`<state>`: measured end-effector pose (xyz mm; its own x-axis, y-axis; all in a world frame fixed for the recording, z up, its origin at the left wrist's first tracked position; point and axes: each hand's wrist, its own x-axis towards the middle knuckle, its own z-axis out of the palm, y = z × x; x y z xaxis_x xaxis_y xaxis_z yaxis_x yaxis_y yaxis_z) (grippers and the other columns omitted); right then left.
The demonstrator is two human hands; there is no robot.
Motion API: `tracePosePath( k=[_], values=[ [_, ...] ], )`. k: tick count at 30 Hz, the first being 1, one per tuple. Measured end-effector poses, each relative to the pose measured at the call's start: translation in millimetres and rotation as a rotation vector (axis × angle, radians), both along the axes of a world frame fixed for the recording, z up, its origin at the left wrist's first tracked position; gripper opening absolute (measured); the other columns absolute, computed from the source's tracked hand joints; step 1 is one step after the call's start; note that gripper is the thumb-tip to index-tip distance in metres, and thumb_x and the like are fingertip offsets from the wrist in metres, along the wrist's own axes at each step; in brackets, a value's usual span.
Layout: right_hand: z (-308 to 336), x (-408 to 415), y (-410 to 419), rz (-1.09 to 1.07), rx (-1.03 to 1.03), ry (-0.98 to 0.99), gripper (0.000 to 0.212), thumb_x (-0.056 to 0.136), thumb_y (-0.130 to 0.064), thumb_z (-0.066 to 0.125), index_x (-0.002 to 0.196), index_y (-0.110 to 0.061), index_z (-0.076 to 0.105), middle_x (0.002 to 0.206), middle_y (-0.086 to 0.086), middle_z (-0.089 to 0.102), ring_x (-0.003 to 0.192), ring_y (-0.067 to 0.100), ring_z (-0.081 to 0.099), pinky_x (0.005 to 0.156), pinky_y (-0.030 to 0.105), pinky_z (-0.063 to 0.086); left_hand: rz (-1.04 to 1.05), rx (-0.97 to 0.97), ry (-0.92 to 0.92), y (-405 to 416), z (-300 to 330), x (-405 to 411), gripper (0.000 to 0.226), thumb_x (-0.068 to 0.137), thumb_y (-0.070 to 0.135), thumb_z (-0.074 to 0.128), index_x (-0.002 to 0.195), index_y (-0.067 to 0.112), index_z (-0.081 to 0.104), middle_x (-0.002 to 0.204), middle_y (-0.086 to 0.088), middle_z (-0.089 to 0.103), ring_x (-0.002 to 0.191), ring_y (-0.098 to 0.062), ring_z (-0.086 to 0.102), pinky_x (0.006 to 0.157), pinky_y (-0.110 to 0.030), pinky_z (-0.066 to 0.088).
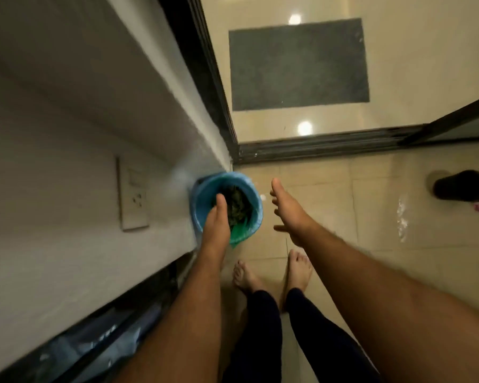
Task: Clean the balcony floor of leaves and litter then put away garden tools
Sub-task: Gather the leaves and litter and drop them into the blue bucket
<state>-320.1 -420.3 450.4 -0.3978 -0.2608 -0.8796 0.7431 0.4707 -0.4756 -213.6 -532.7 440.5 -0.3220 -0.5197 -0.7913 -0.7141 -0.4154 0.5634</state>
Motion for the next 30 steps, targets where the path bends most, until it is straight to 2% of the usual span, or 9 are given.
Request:
tracePosePath(
  k=[2, 5, 10, 14, 18, 21, 23, 27, 30],
  values=[
    [57, -12, 21, -0.006, 0.014, 0.064, 0.067, 0.100, -0.063, 0.028, 0.152, -0.022, 0.035, 0.155, -0.002, 0.036, 0.139, 0.022, 0.036, 0.103, 0.048, 0.036, -0.095, -0.024, 0.021, 13, 68, -16, 0.056, 0.101, 0.058, 0.034, 0.140, 0.022, 0.052, 0.122, 0.008, 0.050, 0.116, -0.013, 0.045, 0.111, -0.047, 0.038],
    [147, -23, 60, 0.030, 0.051, 0.217, 0.069, 0.100, -0.064, 0.028, 0.152, -0.020, 0.036, 0.158, 0.003, 0.034, 0.141, 0.025, 0.036, 0.104, 0.044, 0.039, -0.280, -0.069, 0.044, 34, 164, -40, 0.043, 0.102, 0.052, 0.034, 0.123, 0.023, 0.057, 0.116, 0.003, 0.054, 0.113, -0.018, 0.050, 0.106, -0.036, 0.039],
    [263, -20, 137, -0.059, 0.147, 0.411, 0.075, 0.095, -0.070, 0.032, 0.146, -0.016, 0.045, 0.152, 0.008, 0.043, 0.138, 0.028, 0.042, 0.113, 0.053, 0.035, -0.636, -0.137, 0.136, 83, 273, -59, 0.071, 0.094, 0.066, 0.042, 0.141, 0.014, 0.052, 0.141, -0.002, 0.055, 0.130, -0.019, 0.049, 0.111, -0.032, 0.034],
    [321, -12, 198, -0.265, 0.236, 0.564, 0.091, 0.078, -0.090, 0.030, 0.138, -0.025, 0.053, 0.143, 0.001, 0.052, 0.132, 0.023, 0.047, 0.112, 0.048, 0.037, -1.078, -0.300, 0.285, 117, 330, -88, 0.071, 0.095, 0.060, 0.048, 0.145, 0.011, 0.046, 0.149, -0.006, 0.049, 0.136, -0.021, 0.045, 0.110, -0.026, 0.032],
    [372, 9, 259, -0.426, 0.339, 0.687, 0.067, 0.096, -0.064, 0.037, 0.129, -0.010, 0.059, 0.124, 0.007, 0.061, 0.122, 0.028, 0.054, 0.098, 0.033, 0.039, -1.386, -0.486, 0.414, 150, 374, -118, 0.080, 0.092, 0.067, 0.046, 0.151, 0.014, 0.037, 0.157, -0.005, 0.037, 0.145, -0.019, 0.032, 0.116, -0.030, 0.025],
    [391, 31, 313, -0.541, 0.485, 0.761, 0.107, 0.068, -0.097, 0.026, 0.134, -0.019, 0.057, 0.133, 0.010, 0.061, 0.122, 0.029, 0.056, 0.106, 0.041, 0.042, -1.566, -0.562, 0.547, 193, 407, -138, 0.092, 0.085, 0.078, 0.043, 0.154, 0.017, 0.032, 0.161, -0.006, 0.029, 0.149, -0.019, 0.024, 0.121, -0.034, 0.021],
    [398, 42, 349, -0.577, 0.572, 0.785, 0.121, 0.058, -0.103, 0.020, 0.138, -0.019, 0.054, 0.137, 0.011, 0.058, 0.126, 0.029, 0.053, 0.108, 0.045, 0.041, -1.662, -0.620, 0.642, 227, 427, -147, 0.103, 0.077, 0.087, 0.038, 0.154, 0.018, 0.032, 0.161, -0.007, 0.028, 0.149, -0.020, 0.024, 0.121, -0.035, 0.022],
    [440, 77, 404, -0.644, 0.775, 0.847, 0.107, 0.071, -0.091, 0.022, 0.142, -0.016, 0.049, 0.144, 0.013, 0.051, 0.133, 0.030, 0.046, 0.110, 0.045, 0.038, -1.842, -0.679, 0.791, 304, 468, -147, 0.092, 0.084, 0.078, 0.045, 0.156, 0.022, 0.028, 0.164, -0.005, 0.020, 0.150, -0.021, 0.022, 0.121, -0.039, 0.023],
    [456, 95, 443, -0.644, 0.912, 0.853, 0.084, 0.088, -0.078, 0.032, 0.145, -0.018, 0.046, 0.149, 0.009, 0.046, 0.138, 0.028, 0.040, 0.111, 0.044, 0.035, -1.917, -0.679, 0.836, 356, 483, -141, 0.102, 0.077, 0.087, 0.040, 0.156, 0.025, 0.026, 0.165, -0.003, 0.016, 0.151, -0.020, 0.020, 0.121, -0.044, 0.025]
  ],
)
